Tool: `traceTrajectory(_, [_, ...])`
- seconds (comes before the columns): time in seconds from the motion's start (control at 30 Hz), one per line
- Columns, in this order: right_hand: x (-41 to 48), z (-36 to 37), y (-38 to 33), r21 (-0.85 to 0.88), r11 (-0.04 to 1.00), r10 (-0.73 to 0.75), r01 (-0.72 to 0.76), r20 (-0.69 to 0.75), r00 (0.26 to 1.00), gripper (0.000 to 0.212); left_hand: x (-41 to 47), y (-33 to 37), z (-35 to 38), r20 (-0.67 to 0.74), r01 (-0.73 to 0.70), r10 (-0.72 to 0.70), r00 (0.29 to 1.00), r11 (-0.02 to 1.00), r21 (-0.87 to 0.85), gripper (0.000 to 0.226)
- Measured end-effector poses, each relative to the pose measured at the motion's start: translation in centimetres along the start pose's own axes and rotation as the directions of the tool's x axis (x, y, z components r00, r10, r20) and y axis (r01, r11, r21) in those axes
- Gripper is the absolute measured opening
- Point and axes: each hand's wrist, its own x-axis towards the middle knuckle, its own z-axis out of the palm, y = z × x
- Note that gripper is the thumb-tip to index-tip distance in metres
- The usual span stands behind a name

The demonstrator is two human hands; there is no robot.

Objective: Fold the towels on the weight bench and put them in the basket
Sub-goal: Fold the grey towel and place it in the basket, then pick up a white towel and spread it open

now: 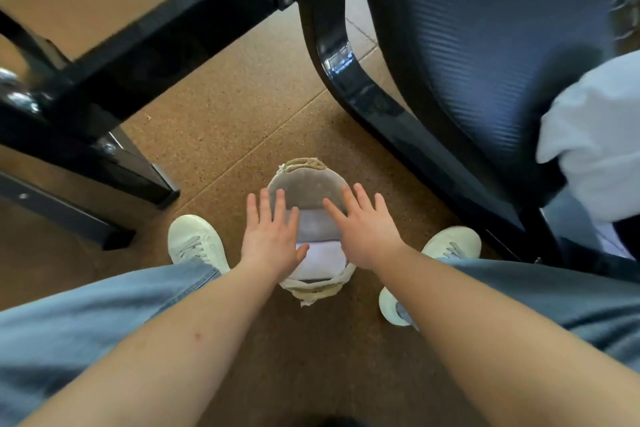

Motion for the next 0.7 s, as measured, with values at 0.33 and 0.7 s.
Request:
traceTrajectory(0.33, [-6.4, -8.4, 1.4, 0.026, 0.999, 0.039, -0.035, -0.209, 0.977, 0.086, -5.4, -1.1, -9.8, -0.17, 0.057, -0.064, 0.983, 0.997, -0.047, 0.082])
traceTrajectory(0.7, [-16.0, -17.4, 6.3, 0.146, 0.986, 0.135, -0.08, -0.419, 0.898, 0.078, -10.8, 1.9, -21.7, -0.445, -0.135, 0.037, 0.895, 0.972, -0.192, 0.07])
